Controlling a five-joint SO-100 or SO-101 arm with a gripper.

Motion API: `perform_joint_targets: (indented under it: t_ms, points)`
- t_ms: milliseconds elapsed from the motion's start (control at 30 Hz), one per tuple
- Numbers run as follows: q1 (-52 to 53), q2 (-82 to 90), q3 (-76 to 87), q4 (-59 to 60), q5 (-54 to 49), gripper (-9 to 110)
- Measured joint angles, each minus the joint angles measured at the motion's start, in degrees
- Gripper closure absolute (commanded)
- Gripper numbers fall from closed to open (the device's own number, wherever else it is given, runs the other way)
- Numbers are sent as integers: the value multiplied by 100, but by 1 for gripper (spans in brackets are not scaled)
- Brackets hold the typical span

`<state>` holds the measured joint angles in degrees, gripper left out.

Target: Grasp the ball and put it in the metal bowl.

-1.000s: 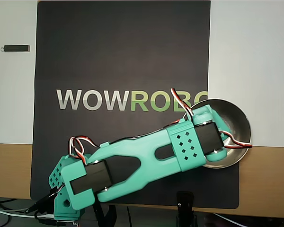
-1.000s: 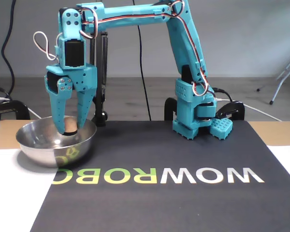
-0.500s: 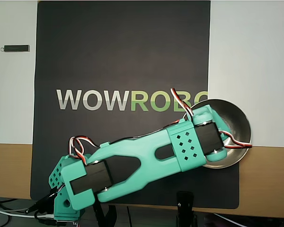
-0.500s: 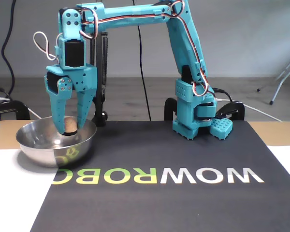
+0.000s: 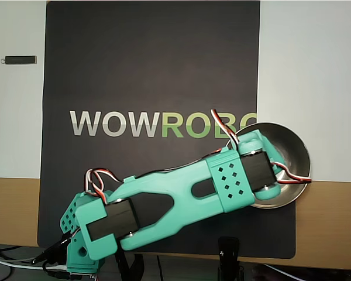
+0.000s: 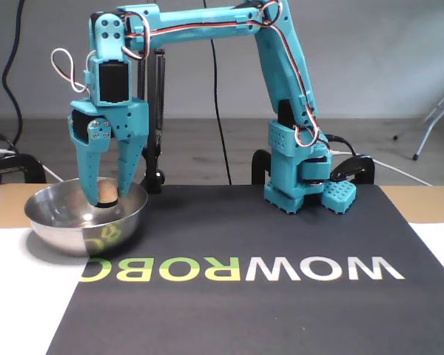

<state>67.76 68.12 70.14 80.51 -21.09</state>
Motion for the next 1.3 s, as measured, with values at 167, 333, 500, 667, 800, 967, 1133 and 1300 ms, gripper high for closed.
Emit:
perform_joint_targets:
  t_ms: [167,333,500,667,800,967,1133,1300]
  points:
    - [0,0,0,0,0,52]
    - [0,0,0,-105,0,52]
    - [0,0,0,-193,0,52]
    - [0,0,0,-193,0,51]
    - [0,0,0,-193,0,51]
    - [0,0,0,-193,0,51]
    - [0,0,0,-193,0,51]
    - [0,0,0,-193,0,51]
